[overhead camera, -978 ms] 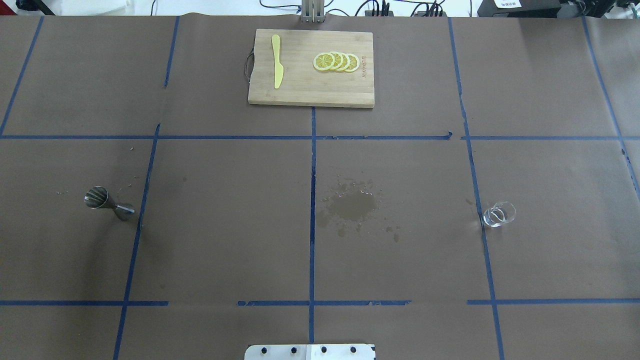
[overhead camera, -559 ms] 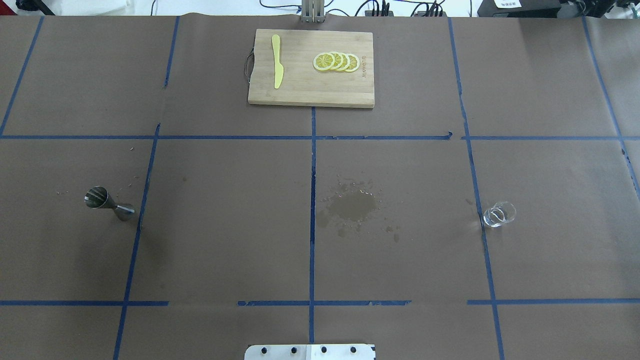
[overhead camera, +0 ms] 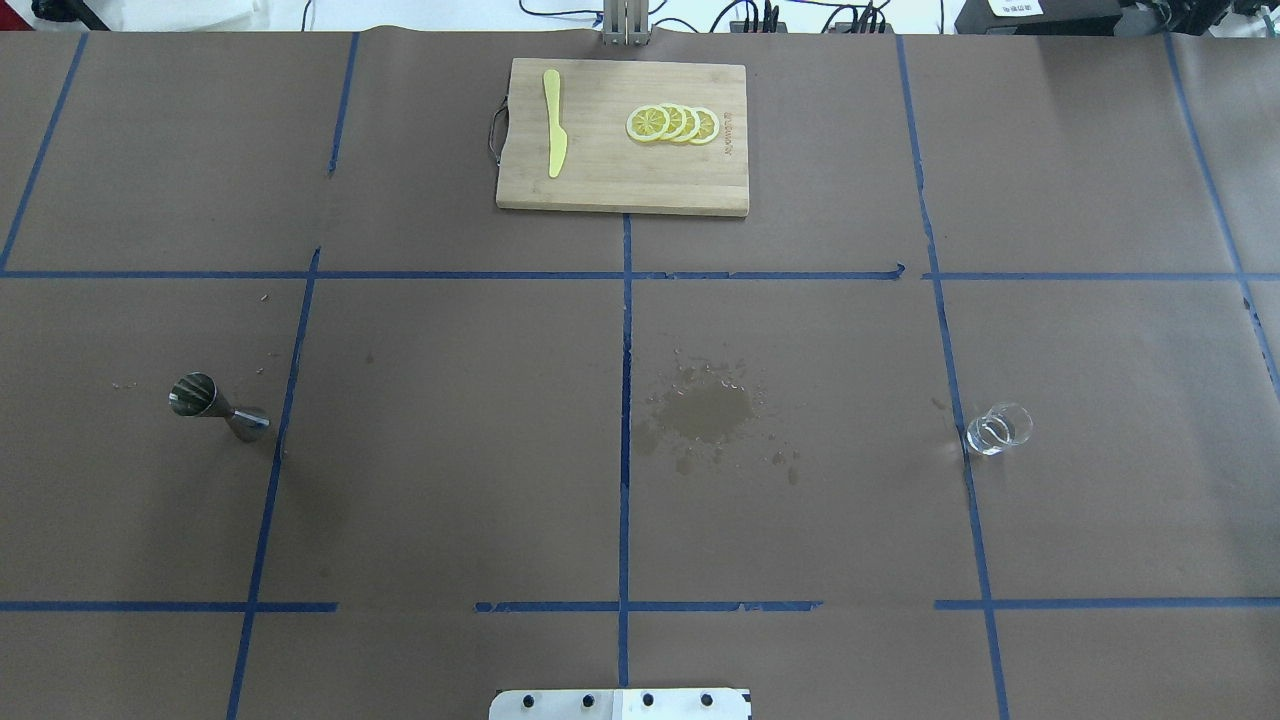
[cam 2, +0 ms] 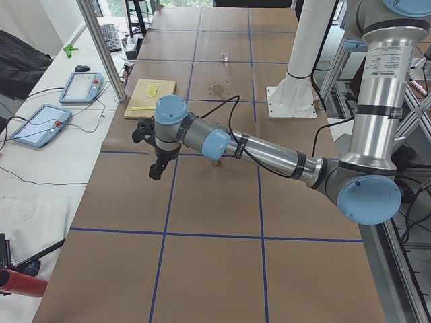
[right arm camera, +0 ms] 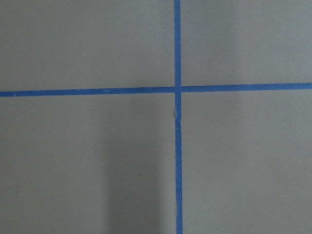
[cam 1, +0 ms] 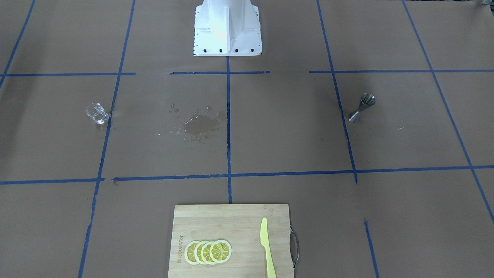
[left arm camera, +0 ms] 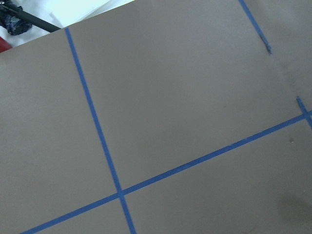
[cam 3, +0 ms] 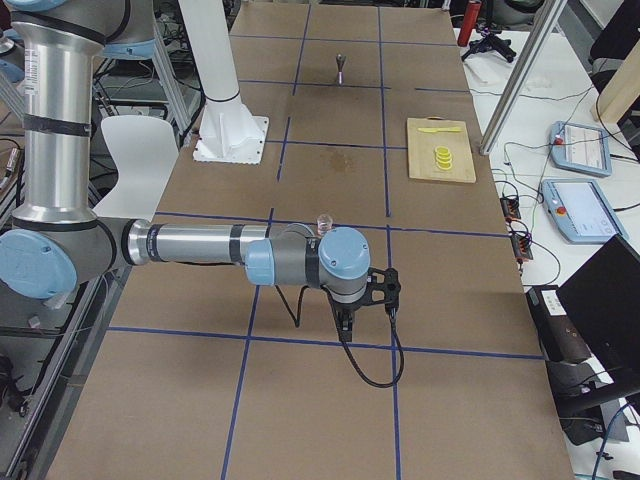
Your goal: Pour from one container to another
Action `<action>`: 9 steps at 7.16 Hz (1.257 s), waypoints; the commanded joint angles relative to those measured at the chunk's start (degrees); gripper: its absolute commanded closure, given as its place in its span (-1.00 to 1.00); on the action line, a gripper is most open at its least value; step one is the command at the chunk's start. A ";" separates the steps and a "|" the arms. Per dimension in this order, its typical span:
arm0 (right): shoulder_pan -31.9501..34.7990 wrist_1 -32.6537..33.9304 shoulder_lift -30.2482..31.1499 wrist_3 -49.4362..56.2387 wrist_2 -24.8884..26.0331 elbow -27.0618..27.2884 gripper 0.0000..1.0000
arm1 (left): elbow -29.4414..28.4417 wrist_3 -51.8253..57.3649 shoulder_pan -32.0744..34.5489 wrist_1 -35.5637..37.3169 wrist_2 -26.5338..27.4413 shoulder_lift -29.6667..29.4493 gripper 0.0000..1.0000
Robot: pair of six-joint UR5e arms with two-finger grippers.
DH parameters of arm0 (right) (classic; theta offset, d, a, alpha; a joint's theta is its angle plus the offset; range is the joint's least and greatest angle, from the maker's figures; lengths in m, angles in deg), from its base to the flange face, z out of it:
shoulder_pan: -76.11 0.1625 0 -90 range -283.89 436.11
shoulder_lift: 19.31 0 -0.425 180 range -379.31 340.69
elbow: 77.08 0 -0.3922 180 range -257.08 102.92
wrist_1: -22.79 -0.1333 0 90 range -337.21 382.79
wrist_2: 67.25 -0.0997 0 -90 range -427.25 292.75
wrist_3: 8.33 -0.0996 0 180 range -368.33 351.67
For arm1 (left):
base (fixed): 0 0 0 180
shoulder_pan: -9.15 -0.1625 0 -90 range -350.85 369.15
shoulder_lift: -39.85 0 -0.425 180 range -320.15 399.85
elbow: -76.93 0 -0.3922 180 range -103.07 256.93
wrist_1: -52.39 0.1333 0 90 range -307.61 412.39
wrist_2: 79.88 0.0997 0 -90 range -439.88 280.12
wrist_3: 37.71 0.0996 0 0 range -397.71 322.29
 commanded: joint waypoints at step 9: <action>-4.19 -1.84 6.89 -6.50 -1.48 8.86 -1.00 | 18.20 -54.59 -26.68 -37.11 16.86 27.86 -1.00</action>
